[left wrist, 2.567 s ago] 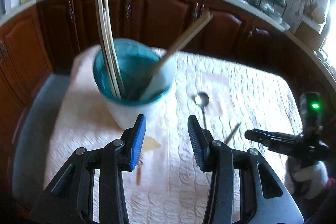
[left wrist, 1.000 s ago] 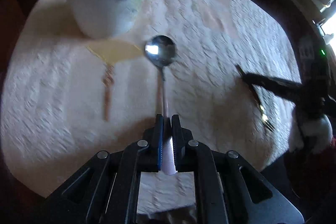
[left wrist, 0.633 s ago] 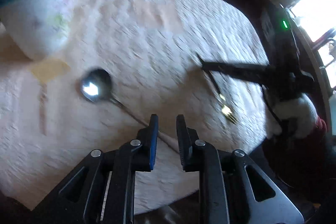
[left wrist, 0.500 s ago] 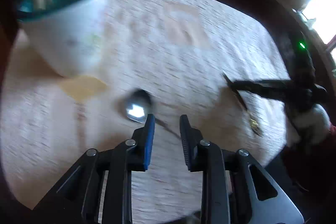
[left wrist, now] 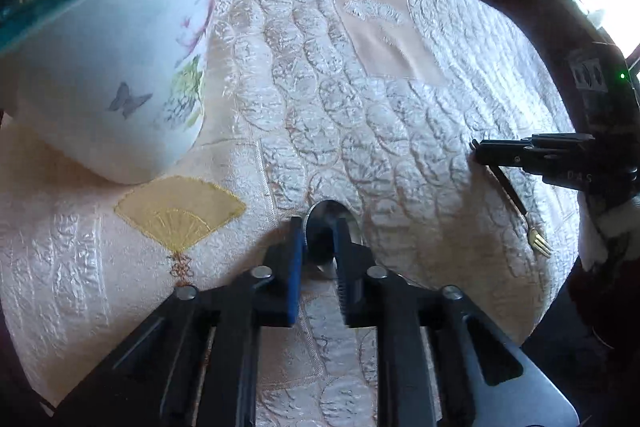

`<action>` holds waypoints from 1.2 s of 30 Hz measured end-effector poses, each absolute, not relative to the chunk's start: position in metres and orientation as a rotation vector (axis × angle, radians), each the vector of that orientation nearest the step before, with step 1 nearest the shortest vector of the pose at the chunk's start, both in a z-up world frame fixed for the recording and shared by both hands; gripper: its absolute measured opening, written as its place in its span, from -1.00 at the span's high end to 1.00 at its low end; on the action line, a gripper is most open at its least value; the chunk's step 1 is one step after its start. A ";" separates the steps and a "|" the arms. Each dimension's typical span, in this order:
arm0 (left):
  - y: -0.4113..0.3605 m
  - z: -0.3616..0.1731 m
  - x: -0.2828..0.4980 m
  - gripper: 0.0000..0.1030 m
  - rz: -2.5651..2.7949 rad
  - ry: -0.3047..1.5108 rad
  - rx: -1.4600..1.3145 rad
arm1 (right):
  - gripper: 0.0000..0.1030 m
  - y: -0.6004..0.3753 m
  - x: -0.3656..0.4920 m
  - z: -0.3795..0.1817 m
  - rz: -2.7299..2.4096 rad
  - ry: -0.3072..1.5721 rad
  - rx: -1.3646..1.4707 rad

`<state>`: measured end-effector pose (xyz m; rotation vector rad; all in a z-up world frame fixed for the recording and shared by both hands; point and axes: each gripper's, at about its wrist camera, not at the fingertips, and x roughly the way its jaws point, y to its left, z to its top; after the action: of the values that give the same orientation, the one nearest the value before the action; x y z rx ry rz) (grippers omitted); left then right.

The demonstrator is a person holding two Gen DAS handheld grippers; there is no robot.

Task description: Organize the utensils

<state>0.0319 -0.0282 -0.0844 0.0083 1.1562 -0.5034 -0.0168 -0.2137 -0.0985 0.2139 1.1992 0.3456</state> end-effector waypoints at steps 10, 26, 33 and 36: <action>-0.003 -0.017 -0.002 0.98 -0.456 0.973 -0.010 | 0.89 -0.195 -0.033 -0.027 0.429 1.009 0.193; 0.014 -0.033 0.000 0.33 -0.443 1.044 -0.113 | 0.89 -0.173 -0.054 0.032 0.492 0.858 0.182; 0.000 -0.086 0.015 0.72 -0.425 1.151 -0.111 | 0.89 -0.176 -0.061 0.038 0.488 0.857 0.176; 0.003 -0.082 0.018 0.90 -0.429 1.132 -0.154 | 0.89 -0.176 -0.061 0.039 0.487 0.857 0.177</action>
<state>0.0179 0.0028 -0.0823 -0.1536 1.1321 -0.4292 -0.0610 -0.1762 0.0389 0.1766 0.8570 0.4872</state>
